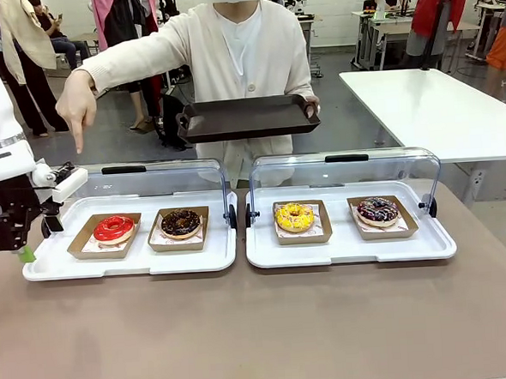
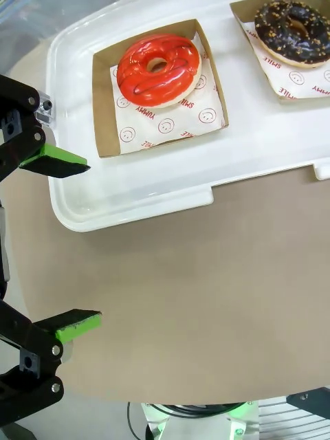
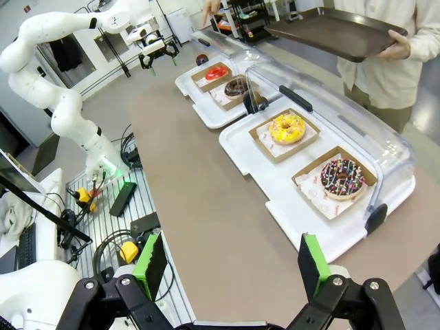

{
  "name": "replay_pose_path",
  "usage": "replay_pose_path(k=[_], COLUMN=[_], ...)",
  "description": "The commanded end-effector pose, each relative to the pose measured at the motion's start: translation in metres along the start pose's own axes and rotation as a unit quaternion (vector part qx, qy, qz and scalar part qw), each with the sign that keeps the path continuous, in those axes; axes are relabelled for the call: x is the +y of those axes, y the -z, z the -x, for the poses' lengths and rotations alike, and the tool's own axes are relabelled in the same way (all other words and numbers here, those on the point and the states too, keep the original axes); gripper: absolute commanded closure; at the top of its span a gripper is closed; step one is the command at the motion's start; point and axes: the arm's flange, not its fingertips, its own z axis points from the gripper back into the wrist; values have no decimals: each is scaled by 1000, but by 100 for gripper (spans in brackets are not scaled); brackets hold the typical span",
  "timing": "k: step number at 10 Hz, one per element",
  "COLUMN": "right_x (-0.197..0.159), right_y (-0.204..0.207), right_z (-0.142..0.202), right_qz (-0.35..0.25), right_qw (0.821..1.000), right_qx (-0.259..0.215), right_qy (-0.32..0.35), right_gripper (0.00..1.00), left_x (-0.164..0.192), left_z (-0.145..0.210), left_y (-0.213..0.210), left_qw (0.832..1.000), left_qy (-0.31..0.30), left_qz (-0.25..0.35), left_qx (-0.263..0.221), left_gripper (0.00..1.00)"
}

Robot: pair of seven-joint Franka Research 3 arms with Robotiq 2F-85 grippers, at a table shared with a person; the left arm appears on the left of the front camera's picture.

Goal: Provide the desired donut to the person.
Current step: Pick up and lift the Paper togo box containing the Donut pointed at by the person.

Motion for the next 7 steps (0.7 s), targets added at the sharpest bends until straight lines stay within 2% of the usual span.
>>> replay_pose_path(k=[1, 3, 5, 7], right_x=[0, 0, 0, 0], right_y=[0, 0, 0, 0], right_z=[0, 0, 0, 0], right_qz=[-4, -4, -4, -4], right_qw=[1000, 1000, 1000, 1000], right_qx=[-6, -6, -6, -6], right_qy=[-4, -4, -4, -4], right_gripper=[0, 0, 0, 0], left_x=[0, 7, 17, 27], left_z=[0, 1, -9, -13], left_y=[0, 10, 29, 43], left_qw=[1000, 1000, 1000, 1000], left_qy=[4, 4, 0, -4], left_qz=[1, 4, 2, -15], left_qx=[6, 1, 25, 15], left_gripper=[0, 0, 0, 0])
